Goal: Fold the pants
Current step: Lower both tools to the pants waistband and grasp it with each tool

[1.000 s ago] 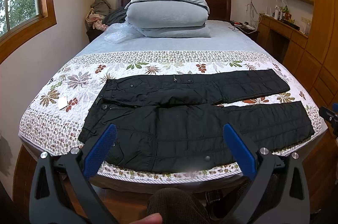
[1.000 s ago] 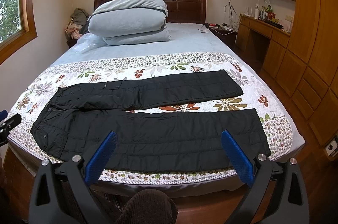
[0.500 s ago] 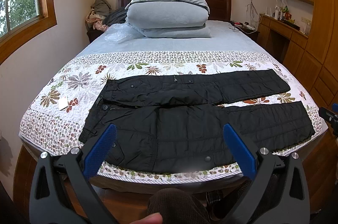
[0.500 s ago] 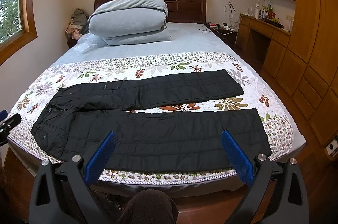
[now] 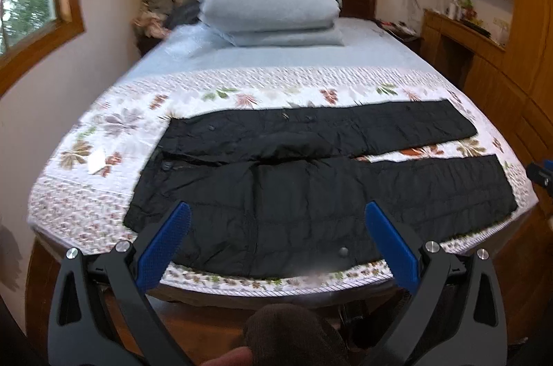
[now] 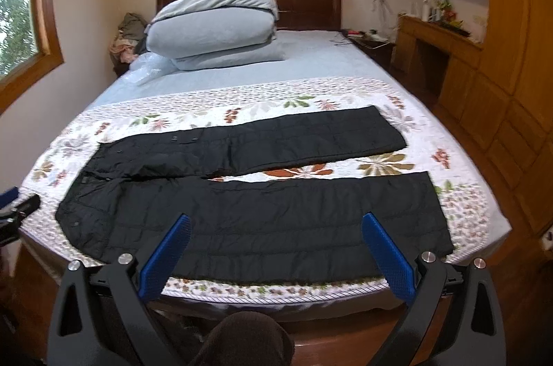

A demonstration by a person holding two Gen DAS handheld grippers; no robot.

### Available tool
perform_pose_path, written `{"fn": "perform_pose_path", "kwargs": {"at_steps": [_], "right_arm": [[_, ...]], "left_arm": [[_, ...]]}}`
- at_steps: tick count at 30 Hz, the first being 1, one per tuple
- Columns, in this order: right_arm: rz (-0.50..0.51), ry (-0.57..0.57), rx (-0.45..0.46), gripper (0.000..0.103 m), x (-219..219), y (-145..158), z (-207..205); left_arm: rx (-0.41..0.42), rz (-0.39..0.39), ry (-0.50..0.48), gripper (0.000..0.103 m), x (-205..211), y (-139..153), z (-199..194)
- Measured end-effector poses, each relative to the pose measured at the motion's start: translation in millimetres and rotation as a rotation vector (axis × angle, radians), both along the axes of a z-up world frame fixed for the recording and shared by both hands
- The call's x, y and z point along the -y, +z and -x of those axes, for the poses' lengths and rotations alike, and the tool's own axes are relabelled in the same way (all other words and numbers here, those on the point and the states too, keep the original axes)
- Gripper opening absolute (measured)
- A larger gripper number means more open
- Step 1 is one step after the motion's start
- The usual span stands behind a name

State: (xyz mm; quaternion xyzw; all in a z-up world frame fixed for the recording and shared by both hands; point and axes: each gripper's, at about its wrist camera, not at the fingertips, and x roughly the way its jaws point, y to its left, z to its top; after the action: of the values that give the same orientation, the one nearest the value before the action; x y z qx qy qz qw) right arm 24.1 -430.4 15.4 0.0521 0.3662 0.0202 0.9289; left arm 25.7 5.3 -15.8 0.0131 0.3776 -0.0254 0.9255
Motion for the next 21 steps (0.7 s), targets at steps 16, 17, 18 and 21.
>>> {"fn": "perform_pose_path", "kwargs": {"at_steps": [16, 17, 18, 21], "right_arm": [[-0.029, -0.122, -0.497, 0.1, 195, -73, -338], [-0.037, -0.126, -0.516, 0.1, 202, -82, -347], [-0.058, -0.132, -0.547, 0.1, 213, -93, -362], [-0.095, -0.135, -0.592, 0.1, 238, -118, -396]], "left_arm": [[-0.565, 0.064, 0.091, 0.101, -130, -86, -312], [-0.594, 0.071, 0.1, 0.101, -138, -93, -326], [-0.63, 0.097, 0.099, 0.101, -147, -103, -342], [-0.716, 0.203, 0.103, 0.101, -169, -128, -377]]}}
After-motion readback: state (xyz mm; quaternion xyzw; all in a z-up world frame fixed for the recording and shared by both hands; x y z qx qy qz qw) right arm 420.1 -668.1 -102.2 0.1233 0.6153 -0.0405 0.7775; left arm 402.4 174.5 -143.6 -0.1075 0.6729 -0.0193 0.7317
